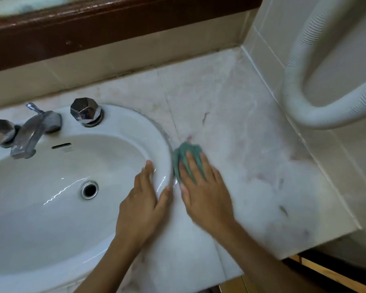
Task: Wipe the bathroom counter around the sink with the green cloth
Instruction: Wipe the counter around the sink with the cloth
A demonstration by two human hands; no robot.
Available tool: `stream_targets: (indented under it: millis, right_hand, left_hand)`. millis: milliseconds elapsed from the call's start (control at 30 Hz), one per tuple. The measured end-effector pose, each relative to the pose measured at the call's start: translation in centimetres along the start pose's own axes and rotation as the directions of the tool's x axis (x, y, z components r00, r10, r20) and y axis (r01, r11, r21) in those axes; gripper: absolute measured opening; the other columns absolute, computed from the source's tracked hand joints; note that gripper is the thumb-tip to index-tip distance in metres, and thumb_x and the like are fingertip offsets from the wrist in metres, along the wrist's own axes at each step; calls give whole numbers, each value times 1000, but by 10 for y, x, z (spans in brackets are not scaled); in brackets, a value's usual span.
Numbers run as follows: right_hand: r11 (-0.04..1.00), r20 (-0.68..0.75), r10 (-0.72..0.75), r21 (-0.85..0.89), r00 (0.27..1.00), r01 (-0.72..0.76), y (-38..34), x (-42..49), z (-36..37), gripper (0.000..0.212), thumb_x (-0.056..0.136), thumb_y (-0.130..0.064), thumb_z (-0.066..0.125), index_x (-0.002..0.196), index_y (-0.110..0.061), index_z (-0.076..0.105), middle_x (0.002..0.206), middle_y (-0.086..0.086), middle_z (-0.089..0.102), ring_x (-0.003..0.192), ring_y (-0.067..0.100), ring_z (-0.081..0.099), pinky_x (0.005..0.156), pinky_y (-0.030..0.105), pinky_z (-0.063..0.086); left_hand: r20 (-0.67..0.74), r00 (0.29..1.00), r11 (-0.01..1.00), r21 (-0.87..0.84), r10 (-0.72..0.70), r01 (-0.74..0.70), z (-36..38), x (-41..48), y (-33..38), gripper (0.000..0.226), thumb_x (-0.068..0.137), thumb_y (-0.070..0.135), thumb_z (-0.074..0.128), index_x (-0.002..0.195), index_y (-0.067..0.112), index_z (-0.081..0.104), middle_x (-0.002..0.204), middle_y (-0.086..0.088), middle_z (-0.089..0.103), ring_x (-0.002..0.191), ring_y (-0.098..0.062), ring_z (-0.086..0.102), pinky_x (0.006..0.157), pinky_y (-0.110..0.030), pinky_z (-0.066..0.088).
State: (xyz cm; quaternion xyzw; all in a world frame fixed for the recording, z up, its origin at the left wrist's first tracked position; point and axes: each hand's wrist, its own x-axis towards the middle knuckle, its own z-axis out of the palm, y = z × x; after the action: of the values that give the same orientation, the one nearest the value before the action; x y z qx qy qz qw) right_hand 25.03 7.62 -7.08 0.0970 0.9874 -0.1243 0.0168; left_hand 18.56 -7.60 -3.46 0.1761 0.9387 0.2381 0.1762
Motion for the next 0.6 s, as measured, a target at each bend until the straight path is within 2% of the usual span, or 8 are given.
stream_targets:
  millis: [67,167,267,333,400,467,567,600]
  right_hand:
    - [1000,14,-8,-12,1000,8,9,-70,-3,56,97,-38,35,151,-27,28,161,0,20,148,28,16,111,40,25]
    - [989,19,129,-82,991,-127,66,-109,-16,54,99,-42,22,151,-29,25,160,0,21,147,28,20,112,44,24]
    - [938,-15,328,-111,944,-328,125,-59,-30,58,99,-43,12,153,-25,20,159,8,23,145,34,21,109,50,32]
    - [895,-74,433,-85,898,-438,150,-1,-38,60,97,-42,11,153,-21,21,158,12,24,144,36,21,109,51,32]
    - [858,-73,507,-48,859,-511,145,52,-37,61,96,-41,13,153,-22,18,161,11,17,147,35,14,112,50,26]
    - [783,-174,614,14,770,-622,122,16,-36,59,97,-40,19,153,-22,20,161,10,15,148,33,11,112,49,25]
    - [918,-174,396,38,901,-396,28,-8,-5,58,97,-39,26,152,-21,25,161,8,17,148,33,11,112,47,26]
    - [958,-121,288,40,950,-285,-4,-30,1,58,98,-39,28,153,-21,23,162,7,14,149,31,7,114,47,24]
  left_hand:
    - [8,1000,1000,1,0,0,-1,1,0,74,92,61,35,153,31,3,157,13,22,134,-17,44,94,-37,39]
    - [-2,1000,1000,11,-8,8,-1,0,-1,74,93,60,36,153,30,5,156,13,25,129,-20,48,89,-36,38]
    - [-10,1000,1000,-1,-15,15,-1,5,-1,74,93,59,36,153,29,4,155,12,26,128,-21,49,88,-36,38]
    - [-21,1000,1000,10,-12,12,1,10,2,73,94,58,36,153,29,5,155,11,27,129,-21,48,87,-36,39]
    - [-37,999,1000,-18,-24,23,1,11,-2,73,94,57,38,153,29,6,155,11,28,128,-21,49,85,-35,37]
    - [44,997,998,4,70,-70,15,-20,20,71,95,55,40,152,30,8,154,11,29,127,-22,49,86,-35,37]
    - [10,999,998,-59,37,-36,14,-18,13,64,96,53,39,151,34,10,155,12,30,129,-24,48,94,-40,37]
    - [-5,1000,997,-78,27,-28,13,-16,11,62,97,53,37,150,36,11,156,13,30,130,-25,48,96,-41,37]
